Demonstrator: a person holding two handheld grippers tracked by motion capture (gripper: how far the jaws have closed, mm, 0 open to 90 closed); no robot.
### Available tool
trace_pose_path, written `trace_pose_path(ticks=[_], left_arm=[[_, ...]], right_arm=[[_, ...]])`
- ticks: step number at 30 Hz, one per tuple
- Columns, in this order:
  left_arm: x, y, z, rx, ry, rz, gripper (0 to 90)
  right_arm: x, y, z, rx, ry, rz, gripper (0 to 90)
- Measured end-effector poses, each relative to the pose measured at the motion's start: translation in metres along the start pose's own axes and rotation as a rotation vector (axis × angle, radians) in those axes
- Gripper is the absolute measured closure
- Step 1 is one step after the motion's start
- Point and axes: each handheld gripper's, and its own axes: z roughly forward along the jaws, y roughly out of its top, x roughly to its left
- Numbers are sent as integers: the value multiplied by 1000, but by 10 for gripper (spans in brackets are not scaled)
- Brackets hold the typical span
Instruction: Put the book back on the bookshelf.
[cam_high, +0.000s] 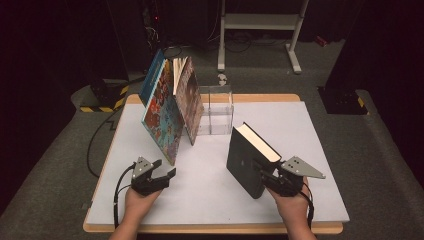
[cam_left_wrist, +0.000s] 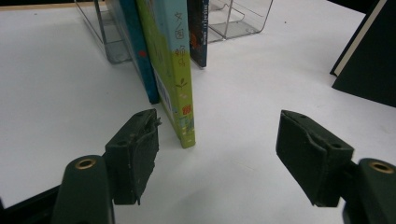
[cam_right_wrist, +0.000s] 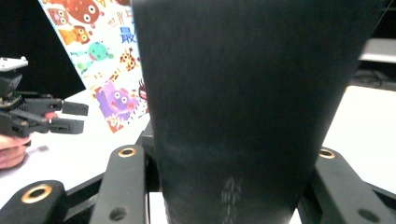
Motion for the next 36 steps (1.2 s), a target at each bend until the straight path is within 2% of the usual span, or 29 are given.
trace_pose_path(ticks=[1, 2, 4, 7, 8, 9, 12, 15, 16, 17, 18, 19, 20, 23, 24, 25, 27, 31, 32, 36], left_arm=[[0, 0, 0, 0, 0, 0, 301], [1, 0, -1, -1, 2, 0, 301], [1, 0, -1, -6, -1, -9, 301], [2, 1, -2, -8, 4, -12, 302], [2, 0, -2, -9, 3, -13, 302], [3, 0, -2, -9, 3, -12, 302], [6, 0, -2, -9, 7, -20, 303], [7, 0, -2, -6, -2, -29, 303], [8, -1, -3, -8, -13, -38, 302], [8, -1, -3, -8, -13, -38, 303], [9, -1, -3, -7, -14, -35, 302], [9, -1, -3, -8, -17, -34, 302], [10, -2, -4, -10, -26, -46, 302], [11, -4, -4, -11, -24, -39, 302], [12, -4, -4, -11, -20, -36, 296], [12, -4, -4, -11, -20, -36, 294], [12, -4, -4, -14, -28, -45, 294], [12, -4, -4, -15, -33, -37, 289], [11, -4, -4, -16, -36, -37, 287], [13, -4, -5, -24, -43, -41, 287]], right_arm=[[0, 0, 0, 0, 0, 0, 513], [1, 4, 0, 29, 1, -1, 503], [2, 10, 1, 48, 1, -5, 493], [4, 16, 2, 76, -12, -16, 512], [5, 19, 3, 92, -19, -31, 525], [8, 22, 4, 104, -21, -67, 535], [18, 28, 8, 94, -37, -100, 538], [21, 36, 15, 93, -39, -92, 538], [22, 43, 24, 91, -46, -73, 538], [22, 43, 24, 91, -46, -73, 538], [24, 51, 36, 82, -68, -77, 538], [24, 51, 36, 82, -68, -77, 538], [25, 58, 49, 73, -92, -66, 538], [24, 67, 70, 64, -128, -49, 538], [23, 69, 77, 59, -137, -46, 538], [23, 69, 77, 59, -137, -46, 538], [21, 75, 92, 53, -163, -39, 538], [17, 83, 116, 45, -204, -42, 538], [15, 87, 127, 40, -217, -38, 538], [11, 92, 143, 32, -238, -29, 537]])
